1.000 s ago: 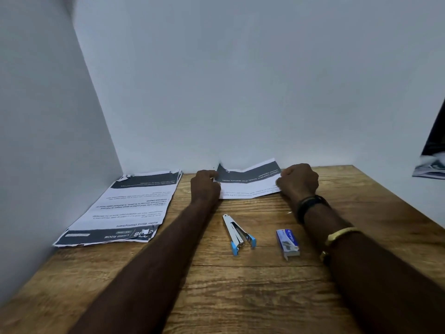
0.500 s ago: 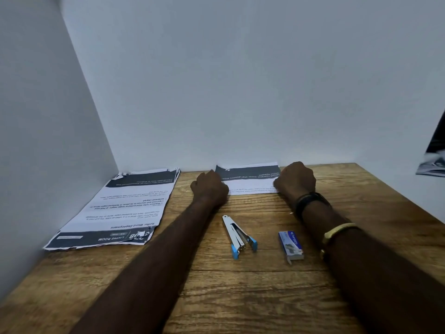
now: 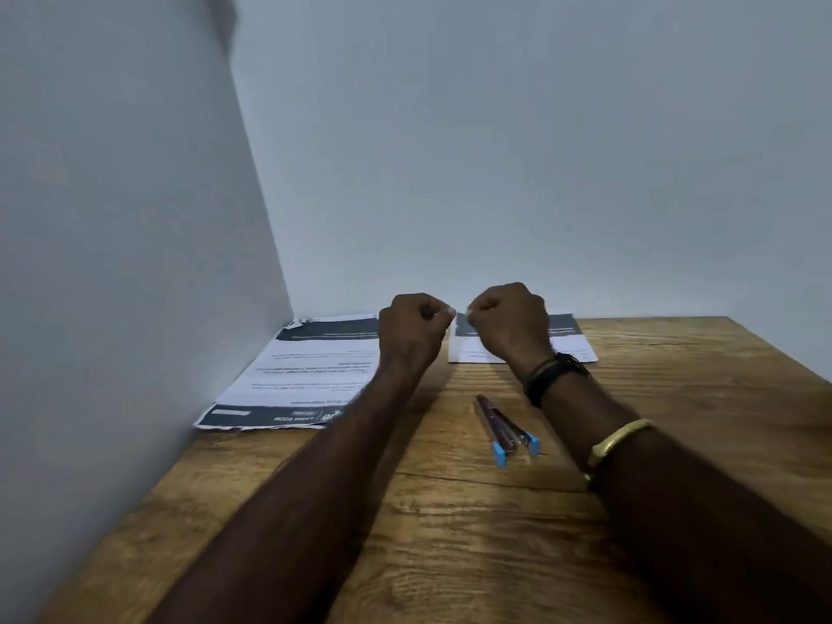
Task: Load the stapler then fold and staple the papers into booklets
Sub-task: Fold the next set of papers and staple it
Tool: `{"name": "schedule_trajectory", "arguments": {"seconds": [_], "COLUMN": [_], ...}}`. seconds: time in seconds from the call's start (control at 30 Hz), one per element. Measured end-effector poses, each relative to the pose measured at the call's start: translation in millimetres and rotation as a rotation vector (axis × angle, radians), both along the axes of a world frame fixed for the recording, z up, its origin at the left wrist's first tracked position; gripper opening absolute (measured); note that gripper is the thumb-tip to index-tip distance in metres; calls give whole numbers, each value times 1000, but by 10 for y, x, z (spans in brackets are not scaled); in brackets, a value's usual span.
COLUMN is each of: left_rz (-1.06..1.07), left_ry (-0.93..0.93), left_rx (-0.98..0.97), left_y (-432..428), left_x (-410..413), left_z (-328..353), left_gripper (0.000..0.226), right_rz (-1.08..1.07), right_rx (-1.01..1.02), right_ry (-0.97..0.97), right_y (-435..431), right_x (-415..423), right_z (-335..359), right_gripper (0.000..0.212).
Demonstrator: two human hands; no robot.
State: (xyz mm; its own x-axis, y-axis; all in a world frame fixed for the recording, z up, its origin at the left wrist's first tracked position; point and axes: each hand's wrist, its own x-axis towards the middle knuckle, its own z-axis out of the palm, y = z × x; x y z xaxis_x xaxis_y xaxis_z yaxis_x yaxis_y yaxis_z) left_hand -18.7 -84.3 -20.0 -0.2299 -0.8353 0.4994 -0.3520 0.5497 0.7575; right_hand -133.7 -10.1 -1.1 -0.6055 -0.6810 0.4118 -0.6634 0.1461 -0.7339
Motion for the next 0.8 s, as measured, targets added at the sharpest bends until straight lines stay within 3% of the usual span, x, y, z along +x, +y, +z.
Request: {"name": "schedule_trajectory", "arguments": {"seconds": [0.1,0.2,0.37,0.43,0.6,0.73,0.8], "left_rz": [72,204,381,391,358,368,363], "left_ry": [-9,-146,-350,-380,-439,-405,-372], "left_rx": [66,134,237,287,289,261,236], "left_y": [-91,-241,-440,-482,-541,-551,-557], "left_x": [415,865,1456,1587,1661,1634,1635], "left_z": [8,-54,-153,-206,-319,-332,-341], "left_gripper": [13,7,28,35,38,35,34], "right_rz": [91,122,119,111,97,119,115], "right_rx": [78,216,346,365,352,252,190], "right_ry": [0,16,42,37,-57,-223,-273], "right_y": [-191,-404,-587,-656,-801,-862,-878], "right_x": [381,687,1000,1056,1141,1144,1130], "right_z": [14,-35,-238,-312,-353,-318,-318], "right_gripper": [14,15,15,24,36,27,33]}}
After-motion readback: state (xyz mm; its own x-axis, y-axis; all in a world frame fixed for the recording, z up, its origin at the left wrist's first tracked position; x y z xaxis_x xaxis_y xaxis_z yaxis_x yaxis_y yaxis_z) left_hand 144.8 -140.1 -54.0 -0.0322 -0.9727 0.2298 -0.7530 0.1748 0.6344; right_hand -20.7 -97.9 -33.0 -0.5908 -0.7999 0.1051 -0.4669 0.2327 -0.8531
